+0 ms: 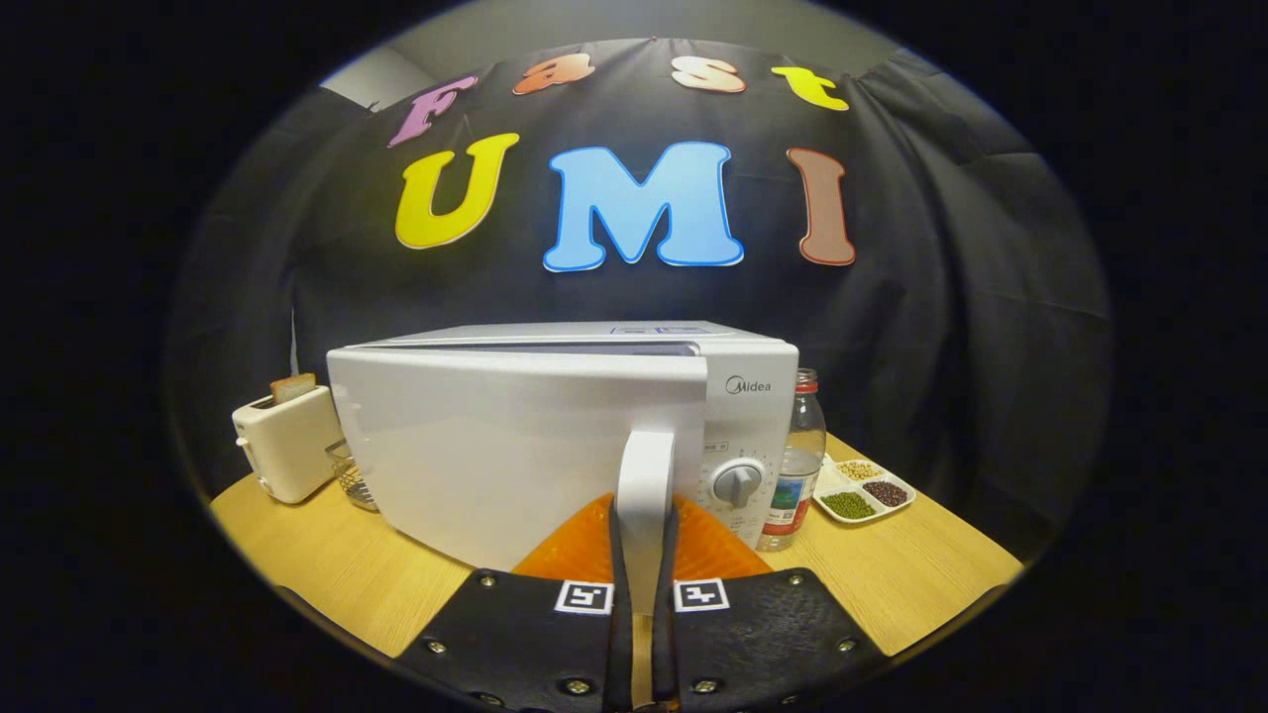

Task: Open the microwave, put the food inside, and close the microwave door.

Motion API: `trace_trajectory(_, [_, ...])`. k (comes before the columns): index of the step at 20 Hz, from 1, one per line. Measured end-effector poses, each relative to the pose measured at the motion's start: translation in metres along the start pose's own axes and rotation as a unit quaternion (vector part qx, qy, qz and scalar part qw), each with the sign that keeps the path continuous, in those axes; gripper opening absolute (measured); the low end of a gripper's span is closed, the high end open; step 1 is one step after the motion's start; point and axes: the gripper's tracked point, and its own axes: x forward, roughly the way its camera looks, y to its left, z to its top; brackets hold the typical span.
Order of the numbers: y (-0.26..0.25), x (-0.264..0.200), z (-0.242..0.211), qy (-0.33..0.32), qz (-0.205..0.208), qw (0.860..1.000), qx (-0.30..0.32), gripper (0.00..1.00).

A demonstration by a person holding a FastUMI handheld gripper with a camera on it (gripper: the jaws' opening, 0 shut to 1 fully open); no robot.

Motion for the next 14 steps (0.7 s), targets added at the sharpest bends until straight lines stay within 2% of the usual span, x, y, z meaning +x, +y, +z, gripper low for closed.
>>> trace_trajectory(7, [0.05,-0.072,-0.016,0.003,0.067,0.998,0.001,0.08])
trace_trajectory(14, [0.141,-0.139,-0.031,-0.001,0.146,0.989,-0.018,0.07])
